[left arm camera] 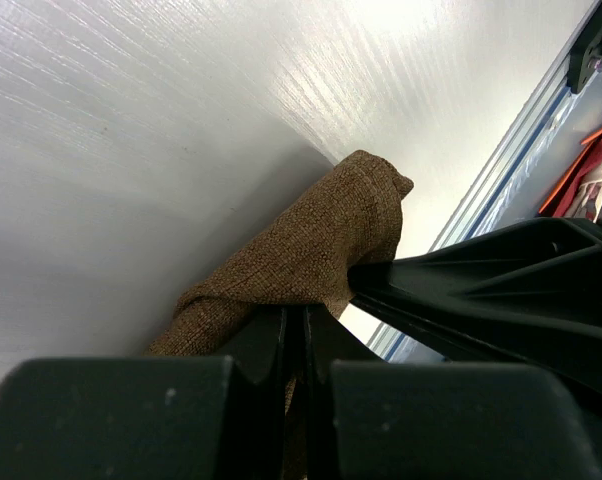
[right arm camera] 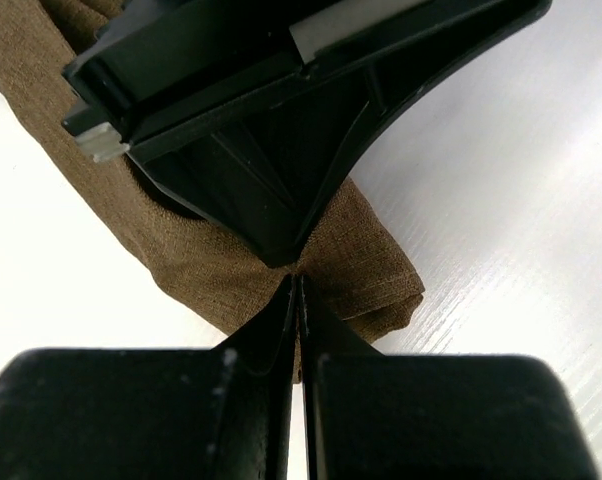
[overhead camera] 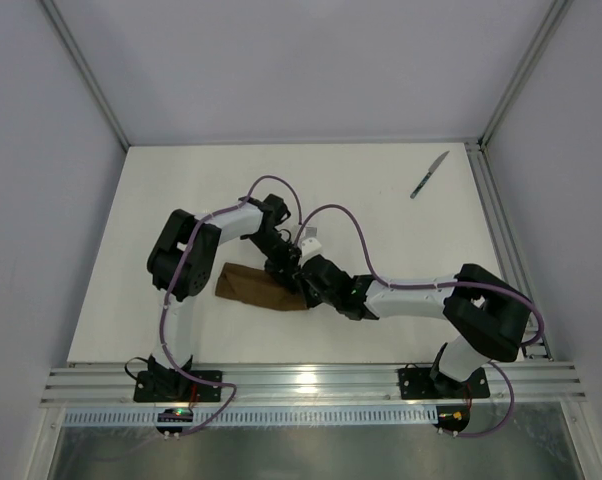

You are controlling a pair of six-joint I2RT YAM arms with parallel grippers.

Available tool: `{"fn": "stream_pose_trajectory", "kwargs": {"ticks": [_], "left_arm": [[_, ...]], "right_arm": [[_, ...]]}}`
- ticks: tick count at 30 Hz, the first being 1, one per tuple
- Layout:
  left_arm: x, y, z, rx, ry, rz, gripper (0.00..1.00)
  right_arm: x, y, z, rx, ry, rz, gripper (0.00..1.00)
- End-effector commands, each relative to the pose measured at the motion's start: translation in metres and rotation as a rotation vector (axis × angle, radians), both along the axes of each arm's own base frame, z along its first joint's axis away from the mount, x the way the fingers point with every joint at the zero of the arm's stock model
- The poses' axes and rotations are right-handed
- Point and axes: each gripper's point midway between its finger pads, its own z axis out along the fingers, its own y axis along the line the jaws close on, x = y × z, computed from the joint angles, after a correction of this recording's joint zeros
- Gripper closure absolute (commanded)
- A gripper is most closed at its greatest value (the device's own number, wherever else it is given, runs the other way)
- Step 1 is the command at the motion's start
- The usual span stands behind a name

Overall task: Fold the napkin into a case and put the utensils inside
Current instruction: Stuff the top corner of the smaller-rectangle-folded napkin at the center of the board.

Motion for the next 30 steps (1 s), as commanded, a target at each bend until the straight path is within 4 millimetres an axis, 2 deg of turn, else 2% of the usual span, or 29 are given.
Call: {"fn": "stream_pose_trajectory", "kwargs": {"ticks": [1, 5, 9, 12, 14, 15, 19, 21, 27, 30], "left_arm": [[0.022, -0.016, 0.014, -0.066, -0.095, 0.022, 1.00], [0.029, -0.017, 0.008, -0.054, -0.105, 0.028, 1.00], [0.028, -0.020, -0.001, -0.057, -0.075, 0.032, 1.00], [0.030, -0.027, 0.001, -0.093, -0.073, 0.045, 1.00], [0.031, -0.028, 0.007, -0.112, -0.077, 0.042, 0.92], [0.032, -0.026, 0.011, -0.123, -0.070, 0.047, 0.87], [0.036, -0.015, 0.024, -0.112, -0.112, 0.046, 0.79], [0.032, -0.010, 0.028, -0.110, -0.119, 0.026, 0.75], [0.023, 0.006, 0.039, -0.073, -0.145, -0.038, 0.69], [0.009, 0.014, 0.035, -0.059, -0.110, -0.077, 0.68]], "right_arm": [[-0.007, 0.011, 0.013, 0.079, -0.003, 0.043, 0.96], [-0.007, 0.009, 0.013, 0.071, -0.007, 0.037, 0.96], [-0.005, 0.016, 0.015, 0.070, -0.003, 0.059, 0.96], [-0.005, 0.014, 0.001, 0.052, 0.034, 0.032, 0.96], [-0.003, 0.007, -0.009, 0.046, 0.074, -0.015, 0.96], [-0.005, -0.001, -0.016, 0.022, 0.096, -0.035, 0.96], [-0.008, -0.016, -0.035, 0.006, 0.168, -0.097, 0.96], [-0.007, -0.019, -0.040, 0.000, 0.188, -0.114, 0.96], [-0.006, -0.022, -0.044, -0.001, 0.204, -0.132, 0.96], [-0.003, -0.022, -0.041, 0.009, 0.195, -0.138, 0.96]]}}
